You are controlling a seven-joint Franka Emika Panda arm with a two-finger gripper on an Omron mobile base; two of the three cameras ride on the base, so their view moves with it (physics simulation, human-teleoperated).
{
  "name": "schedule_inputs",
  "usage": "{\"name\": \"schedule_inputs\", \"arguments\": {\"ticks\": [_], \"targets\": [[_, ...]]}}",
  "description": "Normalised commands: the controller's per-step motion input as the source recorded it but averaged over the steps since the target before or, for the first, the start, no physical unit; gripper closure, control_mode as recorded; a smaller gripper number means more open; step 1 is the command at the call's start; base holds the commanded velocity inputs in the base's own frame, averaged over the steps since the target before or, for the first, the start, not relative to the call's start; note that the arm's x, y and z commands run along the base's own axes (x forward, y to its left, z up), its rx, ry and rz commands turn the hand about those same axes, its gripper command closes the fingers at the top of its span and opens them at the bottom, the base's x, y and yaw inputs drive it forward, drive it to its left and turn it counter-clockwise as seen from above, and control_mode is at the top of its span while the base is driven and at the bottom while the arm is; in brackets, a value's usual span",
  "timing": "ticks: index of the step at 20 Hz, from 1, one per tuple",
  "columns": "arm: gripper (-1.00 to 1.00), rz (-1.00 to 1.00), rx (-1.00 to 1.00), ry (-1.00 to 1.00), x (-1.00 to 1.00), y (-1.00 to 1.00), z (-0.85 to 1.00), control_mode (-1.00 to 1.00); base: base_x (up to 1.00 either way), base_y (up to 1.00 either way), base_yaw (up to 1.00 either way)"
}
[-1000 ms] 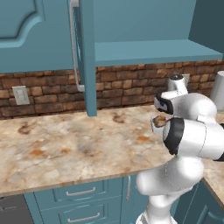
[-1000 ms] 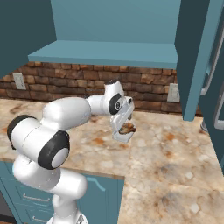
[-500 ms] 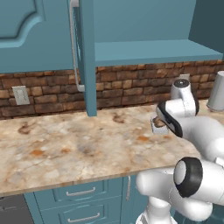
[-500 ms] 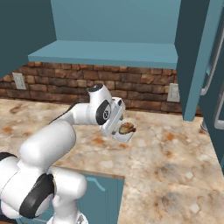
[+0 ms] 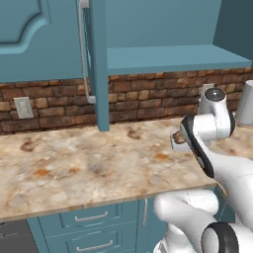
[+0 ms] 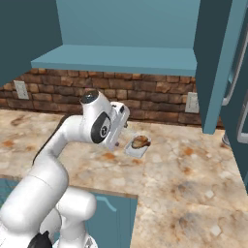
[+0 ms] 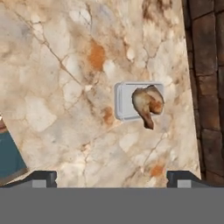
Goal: Retrieve the tupperware from the cabinet, then place the raw meat into the tupperware to avoid contamination.
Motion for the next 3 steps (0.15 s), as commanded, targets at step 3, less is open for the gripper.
{"name": "schedule_inputs", "arguments": {"ticks": [3], "targets": [[-1.0,0.03,0.0,-0.11,-0.46,0.21,0.53,-1.0,0.0,0.0,0.0]]}}
